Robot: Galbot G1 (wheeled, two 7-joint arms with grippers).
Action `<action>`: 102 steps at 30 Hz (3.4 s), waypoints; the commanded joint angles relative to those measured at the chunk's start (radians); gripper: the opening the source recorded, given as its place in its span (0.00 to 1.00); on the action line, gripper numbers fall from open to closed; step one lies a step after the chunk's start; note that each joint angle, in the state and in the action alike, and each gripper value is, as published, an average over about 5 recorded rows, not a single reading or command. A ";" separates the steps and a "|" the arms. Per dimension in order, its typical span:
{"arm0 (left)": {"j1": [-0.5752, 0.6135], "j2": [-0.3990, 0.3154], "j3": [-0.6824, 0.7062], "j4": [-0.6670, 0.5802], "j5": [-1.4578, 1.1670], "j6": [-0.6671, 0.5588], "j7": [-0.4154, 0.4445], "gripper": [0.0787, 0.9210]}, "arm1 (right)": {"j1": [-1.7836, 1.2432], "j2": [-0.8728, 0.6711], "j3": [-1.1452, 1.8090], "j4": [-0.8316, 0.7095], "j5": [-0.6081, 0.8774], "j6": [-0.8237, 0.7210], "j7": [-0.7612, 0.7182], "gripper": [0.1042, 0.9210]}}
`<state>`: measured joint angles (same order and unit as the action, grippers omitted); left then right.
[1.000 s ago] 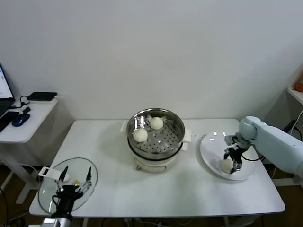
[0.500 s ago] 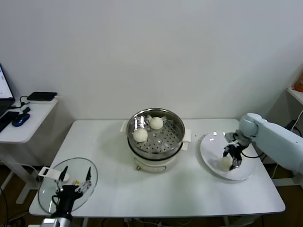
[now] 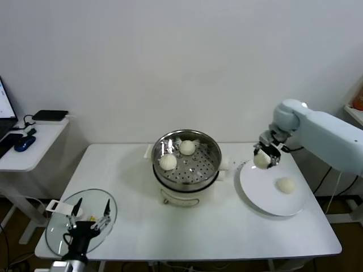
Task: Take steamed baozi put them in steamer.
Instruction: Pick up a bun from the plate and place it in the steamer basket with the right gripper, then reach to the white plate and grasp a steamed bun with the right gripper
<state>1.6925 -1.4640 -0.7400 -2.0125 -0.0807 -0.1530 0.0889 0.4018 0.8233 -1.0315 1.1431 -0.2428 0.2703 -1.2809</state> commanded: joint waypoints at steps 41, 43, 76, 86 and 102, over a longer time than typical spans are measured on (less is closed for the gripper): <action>0.006 0.014 -0.002 0.013 0.037 0.020 -0.001 0.88 | -0.027 0.383 -0.007 0.321 -0.321 0.256 0.025 0.73; 0.007 0.013 -0.001 0.014 0.037 0.020 -0.001 0.88 | -0.031 0.368 -0.015 0.331 -0.319 0.256 0.026 0.73; -0.003 0.015 0.002 0.022 0.043 0.025 0.000 0.88 | -0.092 0.345 -0.023 0.311 -0.365 0.290 0.029 0.75; -0.013 0.008 0.008 0.016 0.047 0.031 0.000 0.88 | -0.097 0.354 -0.014 0.299 -0.360 0.297 0.038 0.85; -0.013 0.008 0.012 0.009 0.053 0.032 0.000 0.88 | 0.115 0.286 -0.033 0.277 -0.081 0.290 0.004 0.88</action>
<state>1.6818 -1.4557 -0.7295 -1.9971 -0.0287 -0.1227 0.0887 0.3811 1.1558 -1.0493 1.4308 -0.5098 0.5848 -1.2669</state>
